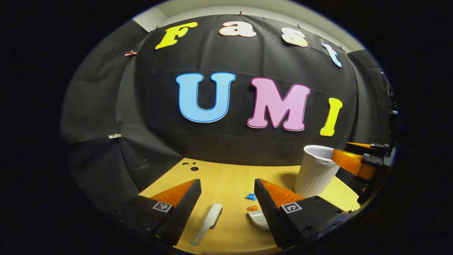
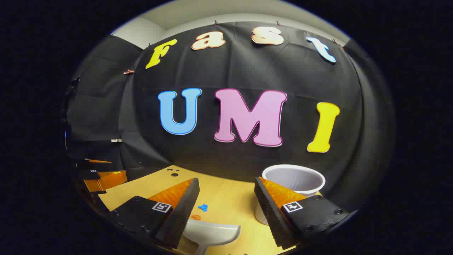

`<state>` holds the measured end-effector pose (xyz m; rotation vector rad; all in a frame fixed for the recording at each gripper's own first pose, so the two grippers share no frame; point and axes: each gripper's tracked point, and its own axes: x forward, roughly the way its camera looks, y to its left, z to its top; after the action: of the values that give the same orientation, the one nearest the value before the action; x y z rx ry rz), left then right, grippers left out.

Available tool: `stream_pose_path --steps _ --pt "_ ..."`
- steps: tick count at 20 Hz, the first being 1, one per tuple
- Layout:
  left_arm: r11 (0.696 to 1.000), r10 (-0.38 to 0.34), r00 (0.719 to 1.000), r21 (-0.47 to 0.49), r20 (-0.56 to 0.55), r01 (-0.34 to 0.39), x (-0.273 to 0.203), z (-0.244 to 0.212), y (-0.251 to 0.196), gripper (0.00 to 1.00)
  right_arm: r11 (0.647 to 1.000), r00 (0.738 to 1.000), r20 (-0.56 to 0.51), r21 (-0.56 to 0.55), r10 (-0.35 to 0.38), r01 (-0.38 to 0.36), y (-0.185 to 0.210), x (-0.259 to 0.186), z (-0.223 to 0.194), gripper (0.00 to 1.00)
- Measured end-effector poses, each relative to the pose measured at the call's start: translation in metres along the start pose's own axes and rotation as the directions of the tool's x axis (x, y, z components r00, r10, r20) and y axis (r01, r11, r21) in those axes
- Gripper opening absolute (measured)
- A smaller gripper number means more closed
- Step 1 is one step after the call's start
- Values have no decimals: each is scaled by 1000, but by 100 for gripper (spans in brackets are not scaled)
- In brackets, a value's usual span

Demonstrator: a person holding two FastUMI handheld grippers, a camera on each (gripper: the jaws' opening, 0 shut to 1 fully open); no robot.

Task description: Pick up the small broom and dustpan from the desktop, sweep the trash into the dustpan with the broom, and then empty the trash into the garbage bin.

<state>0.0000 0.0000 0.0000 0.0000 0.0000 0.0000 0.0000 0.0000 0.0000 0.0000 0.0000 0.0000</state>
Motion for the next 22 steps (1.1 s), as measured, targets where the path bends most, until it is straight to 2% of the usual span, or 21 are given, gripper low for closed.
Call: stream_pose_path --steps 2,6,10,16,19,22 --pt "1000 3 1000 15 -11 -2 2 -3 11 95 999 999 -54 40 -2 4 5 1 -14 98" --pt "1000 -21 997 8 -69 22 7 -16 29 96 999 991 -127 30 -32 36 10 3 -29 98" --pt "998 -53 992 22 -118 56 9 -33 38 96 997 971 -235 42 -48 60 12 1 -59 98" --pt "997 -78 973 -26 -219 74 22 -71 45 96 993 942 -325 54 -77 100 6 -6 -82 98" --pt "997 -80 949 -41 -305 71 35 -96 50 96 993 928 -365 55 -82 109 5 -9 -92 98" --pt "993 -112 902 -84 -418 84 53 -132 49 96 993 916 -394 51 -82 111 5 -14 -100 98"
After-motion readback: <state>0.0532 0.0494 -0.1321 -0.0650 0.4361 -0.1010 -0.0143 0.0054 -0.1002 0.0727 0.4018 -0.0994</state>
